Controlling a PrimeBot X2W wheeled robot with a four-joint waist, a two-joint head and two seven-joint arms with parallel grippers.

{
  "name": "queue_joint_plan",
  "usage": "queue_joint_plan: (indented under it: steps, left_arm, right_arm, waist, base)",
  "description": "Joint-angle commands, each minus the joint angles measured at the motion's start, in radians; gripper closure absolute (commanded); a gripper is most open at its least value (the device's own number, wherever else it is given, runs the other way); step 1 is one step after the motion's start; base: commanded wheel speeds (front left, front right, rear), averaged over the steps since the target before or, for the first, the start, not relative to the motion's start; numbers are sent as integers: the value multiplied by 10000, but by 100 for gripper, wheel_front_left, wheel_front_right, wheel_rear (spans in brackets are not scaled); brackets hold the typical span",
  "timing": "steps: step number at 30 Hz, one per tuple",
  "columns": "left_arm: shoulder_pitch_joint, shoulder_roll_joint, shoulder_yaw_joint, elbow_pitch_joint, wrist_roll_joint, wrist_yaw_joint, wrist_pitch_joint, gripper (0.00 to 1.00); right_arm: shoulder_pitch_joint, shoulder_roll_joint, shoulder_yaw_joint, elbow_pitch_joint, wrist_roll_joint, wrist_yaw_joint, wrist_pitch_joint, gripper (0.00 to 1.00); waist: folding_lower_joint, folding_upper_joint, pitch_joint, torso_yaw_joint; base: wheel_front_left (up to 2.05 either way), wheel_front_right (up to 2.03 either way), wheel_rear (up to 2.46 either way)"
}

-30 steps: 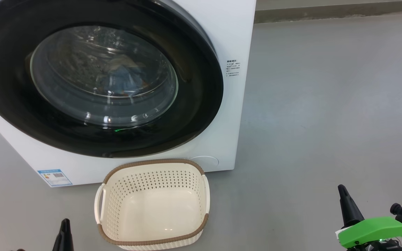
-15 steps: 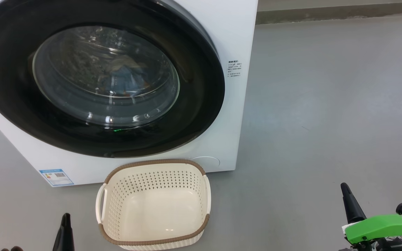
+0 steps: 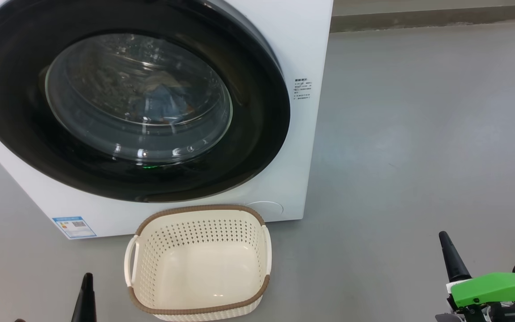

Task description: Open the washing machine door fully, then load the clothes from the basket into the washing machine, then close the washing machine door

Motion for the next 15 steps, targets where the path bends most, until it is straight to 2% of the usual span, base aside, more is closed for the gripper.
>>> queue_joint_plan:
  steps: [1,15]
  left_arm:
    - [-519,135,242,-315,-296,2,65,100]
    - [-646,96,287,-437,-1869,3,477,100]
  right_arm:
    - [-466,-60,49,-311,290,0,77,100]
    - [-504,40,-190,-527,1528,0,490,100]
  waist:
    - [0,0,-3,5]
    - [-1,0,-35,63]
  base:
    - [0,0,0]
    - [0,0,0]
